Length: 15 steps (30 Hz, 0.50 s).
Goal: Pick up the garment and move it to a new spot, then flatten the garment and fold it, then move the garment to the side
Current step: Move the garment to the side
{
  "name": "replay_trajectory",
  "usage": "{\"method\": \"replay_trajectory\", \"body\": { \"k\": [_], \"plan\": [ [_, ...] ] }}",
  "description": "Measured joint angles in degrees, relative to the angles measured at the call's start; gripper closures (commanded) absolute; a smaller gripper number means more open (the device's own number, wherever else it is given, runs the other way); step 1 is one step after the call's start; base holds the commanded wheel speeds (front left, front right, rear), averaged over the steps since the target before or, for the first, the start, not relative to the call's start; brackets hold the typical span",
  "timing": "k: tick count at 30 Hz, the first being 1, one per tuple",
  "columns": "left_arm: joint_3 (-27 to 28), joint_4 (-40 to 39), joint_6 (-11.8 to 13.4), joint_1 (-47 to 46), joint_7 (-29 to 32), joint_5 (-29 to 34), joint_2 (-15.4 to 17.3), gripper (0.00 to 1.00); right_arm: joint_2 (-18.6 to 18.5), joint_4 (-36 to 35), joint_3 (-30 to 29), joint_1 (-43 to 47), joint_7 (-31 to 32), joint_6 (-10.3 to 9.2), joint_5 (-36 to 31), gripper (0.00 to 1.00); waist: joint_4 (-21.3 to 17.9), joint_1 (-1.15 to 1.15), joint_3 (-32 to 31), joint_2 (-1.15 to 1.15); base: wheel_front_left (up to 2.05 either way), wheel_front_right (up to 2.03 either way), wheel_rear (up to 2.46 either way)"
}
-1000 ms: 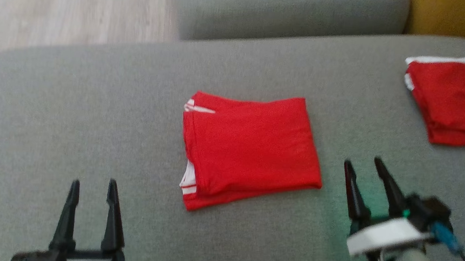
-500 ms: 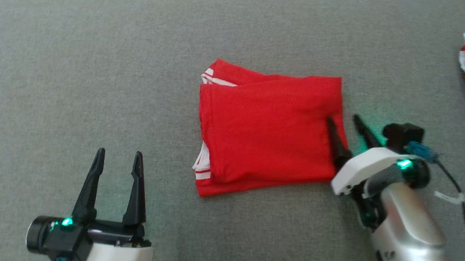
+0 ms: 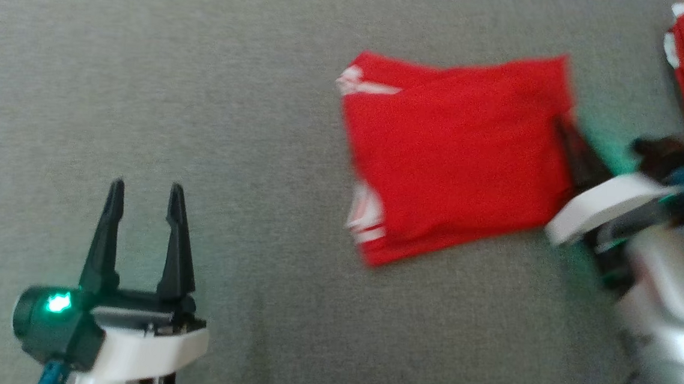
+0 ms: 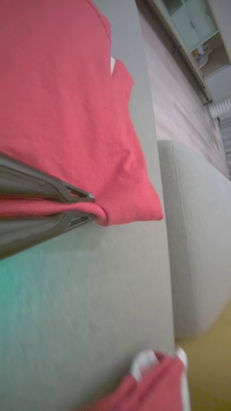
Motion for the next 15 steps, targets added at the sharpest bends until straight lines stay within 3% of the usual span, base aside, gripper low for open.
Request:
{"method": "replay_trajectory", "body": {
  "k": [8,13,14,15],
  "plan": [
    [-0.51,-0.52,-2.00,-5.82,-0.01,1.16,-0.08,0.00,-14.25,-11.41,-9.17,-5.09,6.77,0.00,-5.16,1.00,-3.72,0.01,6.75,0.00,0.00,0.00,0.00],
    [-0.81,-0.47,-2.99,-8.67,-0.01,1.27,-0.14,0.00,-19.94,-19.34,-19.08,-5.02,12.25,0.00,-8.31,1.00,-5.14,0.01,10.98,0.00,0.00,0.00,0.00],
    [-0.87,-0.44,-3.02,-9.17,-0.01,1.27,-0.14,0.00,-20.40,-20.86,-21.02,-4.87,13.36,0.00,-8.91,0.88,-5.34,0.01,11.69,0.00,0.00,0.00,0.00],
    [-0.87,-0.37,-3.45,-9.64,-0.01,1.27,-0.14,0.00,-20.61,-22.35,-22.83,-4.60,14.45,0.00,-9.78,0.00,-5.52,0.01,12.33,0.00,0.00,0.00,0.00]
  ]
}}
